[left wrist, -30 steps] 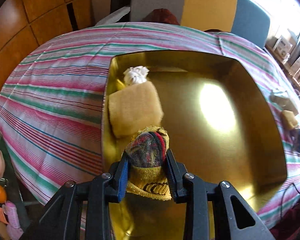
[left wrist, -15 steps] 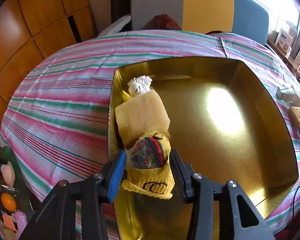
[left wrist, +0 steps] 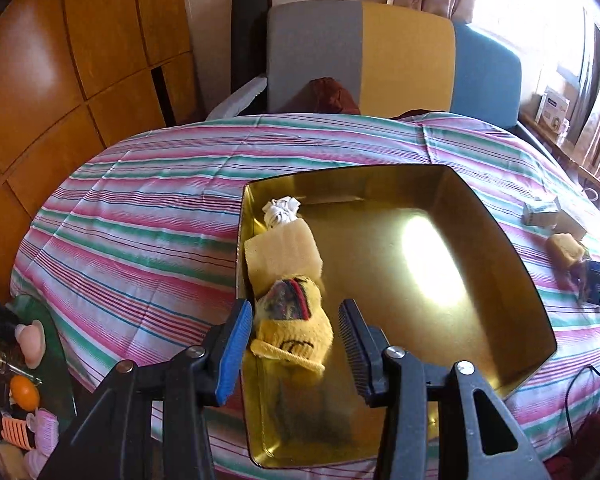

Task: Organize objects
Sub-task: 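Carry the yellow knitted pouch into the gold tray and release it with the left gripper, then carry the blue Tempo tissue pack into the gold tray with the right gripper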

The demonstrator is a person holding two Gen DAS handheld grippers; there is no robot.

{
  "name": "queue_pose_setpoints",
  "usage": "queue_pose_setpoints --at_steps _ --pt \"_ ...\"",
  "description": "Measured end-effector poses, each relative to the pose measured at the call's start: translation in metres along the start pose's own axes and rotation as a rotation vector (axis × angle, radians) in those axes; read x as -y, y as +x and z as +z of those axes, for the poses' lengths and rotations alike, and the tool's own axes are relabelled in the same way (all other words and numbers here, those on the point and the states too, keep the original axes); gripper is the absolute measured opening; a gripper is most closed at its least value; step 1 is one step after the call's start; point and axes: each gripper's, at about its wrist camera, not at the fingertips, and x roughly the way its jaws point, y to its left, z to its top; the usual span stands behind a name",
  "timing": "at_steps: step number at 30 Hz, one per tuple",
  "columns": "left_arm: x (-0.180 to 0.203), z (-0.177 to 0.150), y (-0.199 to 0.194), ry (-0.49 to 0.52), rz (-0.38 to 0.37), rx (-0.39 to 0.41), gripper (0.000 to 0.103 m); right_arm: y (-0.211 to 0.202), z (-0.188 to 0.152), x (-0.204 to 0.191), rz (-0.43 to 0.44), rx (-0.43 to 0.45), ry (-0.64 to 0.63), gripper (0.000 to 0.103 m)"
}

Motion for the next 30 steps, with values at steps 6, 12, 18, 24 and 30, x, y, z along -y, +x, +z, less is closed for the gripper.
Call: queue_pose_setpoints --at_steps 6,12,18,24,30 --pt "0.000 -0.006 -0.002 -0.013 -0.012 -0.003 0.045 -0.002 0.000 0.002 0.010 0.007 0.014 0.038" --pt "0.001 -0.008 -0.006 -0.016 -0.018 0.003 0.045 -0.005 0.001 0.003 0.021 0.019 0.019 0.036" --pt "-0.004 -0.010 -0.009 -0.034 -0.030 0.009 0.045 -0.014 0.001 0.009 0.036 0.051 0.049 0.032" --pt "-0.007 -0.013 -0.010 -0.049 -0.040 0.004 0.045 -0.021 0.000 0.015 0.068 0.069 0.083 0.029" --pt "-0.010 -0.011 -0.011 -0.057 -0.046 0.009 0.045 -0.042 -0.006 0.008 0.122 0.096 0.081 0.029"
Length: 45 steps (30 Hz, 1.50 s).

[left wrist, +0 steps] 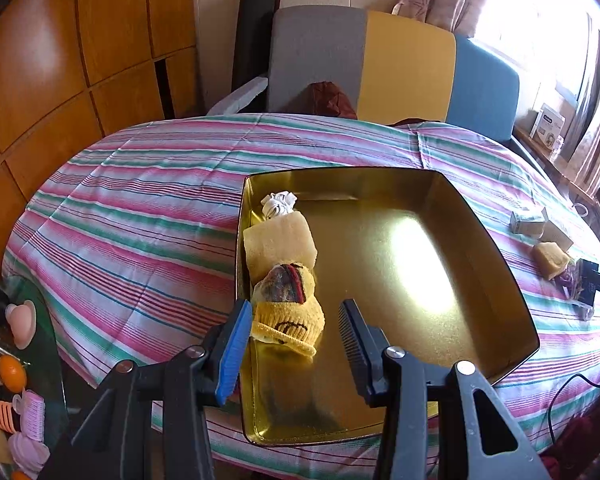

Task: Organize objects
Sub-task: 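Carry the blue Tempo tissue pack into the gold tray with the right gripper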

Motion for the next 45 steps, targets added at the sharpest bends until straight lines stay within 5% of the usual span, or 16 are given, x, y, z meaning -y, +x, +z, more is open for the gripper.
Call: queue_pose_setpoints --at_steps 6,11,22,35,45 --pt "-0.009 0.000 -0.003 -0.023 0.006 0.001 0.045 -0.033 -0.009 -0.065 0.185 0.023 -0.110 0.029" --pt "-0.029 -0.002 -0.008 -0.065 0.033 0.010 0.045 -0.044 -0.023 -0.168 0.389 -0.007 -0.326 0.029" --pt "-0.083 -0.016 -0.014 -0.173 0.074 0.006 0.045 0.032 -0.099 -0.349 0.666 -0.321 -0.539 0.029" --pt "-0.098 -0.026 -0.002 -0.211 0.054 -0.020 0.045 0.068 -0.160 -0.405 0.662 -0.421 -0.701 0.032" --pt "-0.087 -0.022 -0.008 -0.183 0.032 0.001 0.046 0.056 -0.146 -0.388 0.659 -0.358 -0.636 0.062"
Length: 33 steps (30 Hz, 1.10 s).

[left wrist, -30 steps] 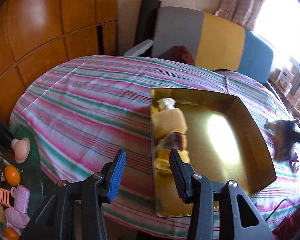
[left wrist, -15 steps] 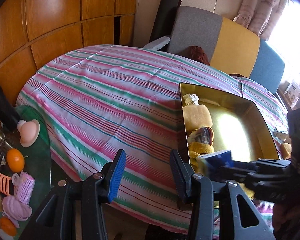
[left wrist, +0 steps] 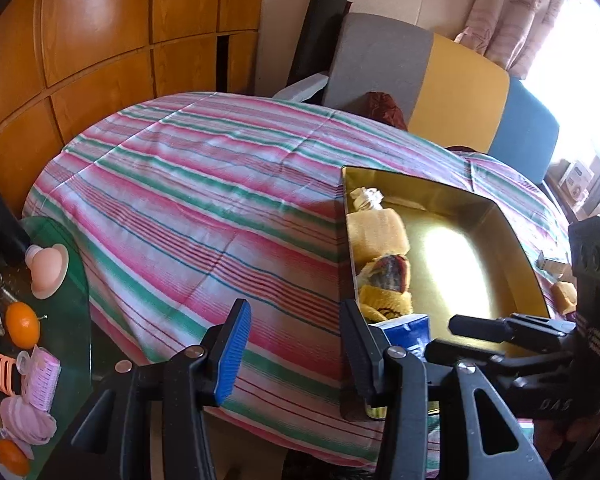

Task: Organize objects
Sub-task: 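Carry the blue Tempo tissue pack into the gold tray with the right gripper, then release the tissue pack and move both tools back toward the pile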

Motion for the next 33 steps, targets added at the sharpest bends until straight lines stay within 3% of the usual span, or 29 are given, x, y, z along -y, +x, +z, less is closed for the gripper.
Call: queue_pose_setpoints --at_steps 7,15,24,33 --pt "0.018 0.005 -0.014 0.034 -0.017 0.040 0.046 -0.044 -0.008 0.010 -0.116 0.100 0.011 0.075" --pt "0.056 0.006 -0.024 0.134 -0.058 0.058 0.046 -0.102 -0.025 0.043 -0.237 0.194 0.057 0.081" --pt "0.111 0.005 -0.030 0.271 -0.114 0.069 0.046 -0.166 -0.054 0.100 -0.385 0.274 0.171 0.083" --pt "0.176 0.003 -0.025 0.410 -0.199 0.047 0.046 -0.259 -0.097 0.183 -0.606 0.356 0.356 0.084"
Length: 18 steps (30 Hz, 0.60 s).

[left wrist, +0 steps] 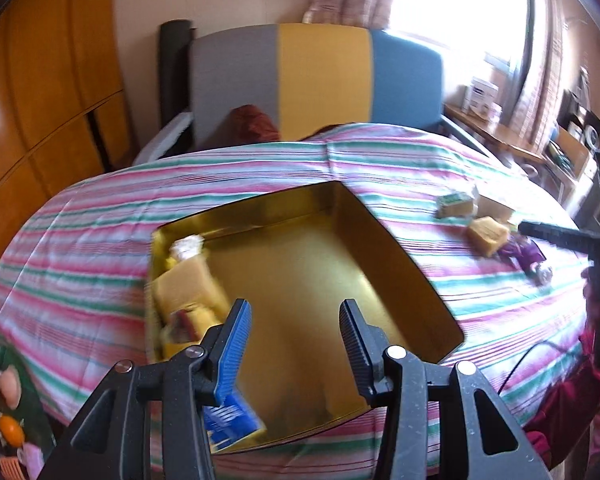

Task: Organize objects
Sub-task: 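Release the tissue pack and move both tools back toward the pile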

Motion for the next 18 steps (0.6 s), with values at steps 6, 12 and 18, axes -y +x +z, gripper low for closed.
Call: queue_pose_setpoints --at_steps 6,12,18 --pt "0.043 0.014 0.012 0.077 -0.085 -0.017 0.046 -0.012 0.006 0.103 -0.218 0.060 0.220 0.085" --pt "0.088 0.028 0.029 0.139 -0.165 -0.049 0.046 -0.010 -0.016 0.179 -0.239 0.068 0.536 0.085" --pt "0.134 0.040 0.054 0.149 -0.276 -0.119 0.046 -0.015 -0.023 0.194 -0.230 0.078 0.631 0.085"
